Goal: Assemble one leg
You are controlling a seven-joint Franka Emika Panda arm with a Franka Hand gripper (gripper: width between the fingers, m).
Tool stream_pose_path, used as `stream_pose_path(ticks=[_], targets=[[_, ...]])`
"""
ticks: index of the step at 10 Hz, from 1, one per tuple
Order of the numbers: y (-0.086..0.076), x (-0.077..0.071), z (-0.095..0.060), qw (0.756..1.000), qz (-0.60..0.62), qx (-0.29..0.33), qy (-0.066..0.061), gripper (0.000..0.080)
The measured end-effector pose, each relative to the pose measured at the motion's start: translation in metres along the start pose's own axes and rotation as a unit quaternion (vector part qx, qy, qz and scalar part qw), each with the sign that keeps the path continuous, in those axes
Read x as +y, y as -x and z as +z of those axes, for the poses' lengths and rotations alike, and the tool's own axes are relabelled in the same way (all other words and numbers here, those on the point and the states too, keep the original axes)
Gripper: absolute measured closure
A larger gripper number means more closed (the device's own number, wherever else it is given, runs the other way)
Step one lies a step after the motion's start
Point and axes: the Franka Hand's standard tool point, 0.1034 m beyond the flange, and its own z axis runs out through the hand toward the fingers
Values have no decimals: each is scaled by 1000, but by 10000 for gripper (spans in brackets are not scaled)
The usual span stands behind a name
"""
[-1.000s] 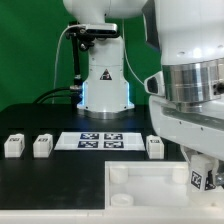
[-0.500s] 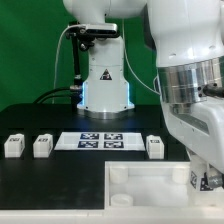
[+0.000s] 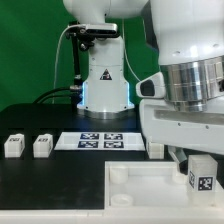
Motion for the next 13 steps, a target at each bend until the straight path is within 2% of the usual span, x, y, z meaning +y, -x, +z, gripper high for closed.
stream_pose_path(ticks=[3,5,7,9,10,11,12,13], targets=[[-1,1,1,994,-111,0,2,150],[-6,1,-2,957,-288,13,25,150],[-8,-1,-3,924,-380,24,34,150],[-8,-1,-3,936,-350,24,33,150],[-8,0,-3,935,-352,24,33,271],[-7,-1,-2,952,-304,24,29,408],[-6,-2,-2,968,-249,25,26,408],[-8,0,-2,977,-209,27,26,501]])
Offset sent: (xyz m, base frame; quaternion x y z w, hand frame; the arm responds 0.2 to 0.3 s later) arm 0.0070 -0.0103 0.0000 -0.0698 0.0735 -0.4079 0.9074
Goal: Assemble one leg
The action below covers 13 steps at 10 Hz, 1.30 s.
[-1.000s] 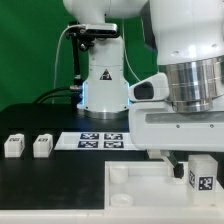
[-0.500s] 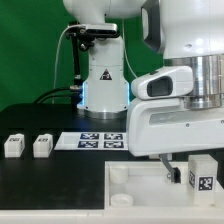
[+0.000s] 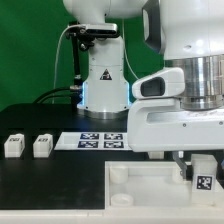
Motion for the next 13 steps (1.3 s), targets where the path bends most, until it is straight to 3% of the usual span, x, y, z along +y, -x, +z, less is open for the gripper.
stream_pose_path(ticks=[3,6,8,9,13], targets=[[-1,3,0,991,137,0,0,501],[-1,8,0,939,343,-12,-9,501],[2,9,0,867,497,-27,-12,501],[4,7,0,819,573,-33,-15,501],[6,7,0,680,732,-37,-14,501]])
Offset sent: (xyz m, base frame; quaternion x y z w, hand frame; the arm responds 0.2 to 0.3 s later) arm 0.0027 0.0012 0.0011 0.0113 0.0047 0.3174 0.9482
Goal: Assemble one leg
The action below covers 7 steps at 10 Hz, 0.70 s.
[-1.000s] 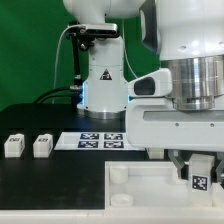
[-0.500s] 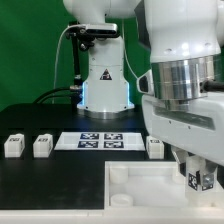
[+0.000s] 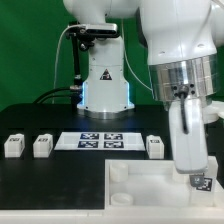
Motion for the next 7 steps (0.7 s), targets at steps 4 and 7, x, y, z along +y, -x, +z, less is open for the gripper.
stream_pose_path(ticks=[4,7], targets=[[-2,-1,-2,999,38,9,-4,497],[-1,1,0,999,31,10,-3,204]])
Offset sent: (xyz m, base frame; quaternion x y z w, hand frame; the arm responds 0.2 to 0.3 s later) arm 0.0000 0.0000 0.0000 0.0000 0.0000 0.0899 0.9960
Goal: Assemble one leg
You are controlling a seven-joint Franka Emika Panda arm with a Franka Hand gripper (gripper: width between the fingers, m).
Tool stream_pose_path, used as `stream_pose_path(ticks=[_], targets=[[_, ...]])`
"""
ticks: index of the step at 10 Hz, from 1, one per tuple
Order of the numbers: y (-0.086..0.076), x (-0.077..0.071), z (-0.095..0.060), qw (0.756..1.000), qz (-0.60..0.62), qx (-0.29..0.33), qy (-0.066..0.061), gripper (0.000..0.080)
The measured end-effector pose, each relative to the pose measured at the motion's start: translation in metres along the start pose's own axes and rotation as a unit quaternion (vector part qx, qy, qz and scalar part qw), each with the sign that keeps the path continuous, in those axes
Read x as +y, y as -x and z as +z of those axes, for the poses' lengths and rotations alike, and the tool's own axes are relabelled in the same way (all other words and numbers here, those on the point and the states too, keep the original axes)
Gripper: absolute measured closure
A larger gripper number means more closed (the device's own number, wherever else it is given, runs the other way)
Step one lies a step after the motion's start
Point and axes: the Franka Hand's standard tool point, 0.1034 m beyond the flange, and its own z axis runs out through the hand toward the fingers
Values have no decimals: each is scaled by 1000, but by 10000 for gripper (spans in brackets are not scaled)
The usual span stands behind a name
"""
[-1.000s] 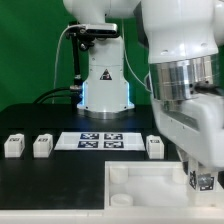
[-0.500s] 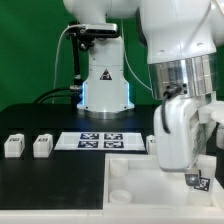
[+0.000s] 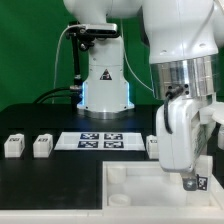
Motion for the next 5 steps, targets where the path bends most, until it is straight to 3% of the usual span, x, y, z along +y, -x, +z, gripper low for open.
stream_pose_path(ticks=[4,5], targets=[[18,22,-24,1000,-15,-12,-1,153],[17,22,-22,1000,-17,-11,0,153]])
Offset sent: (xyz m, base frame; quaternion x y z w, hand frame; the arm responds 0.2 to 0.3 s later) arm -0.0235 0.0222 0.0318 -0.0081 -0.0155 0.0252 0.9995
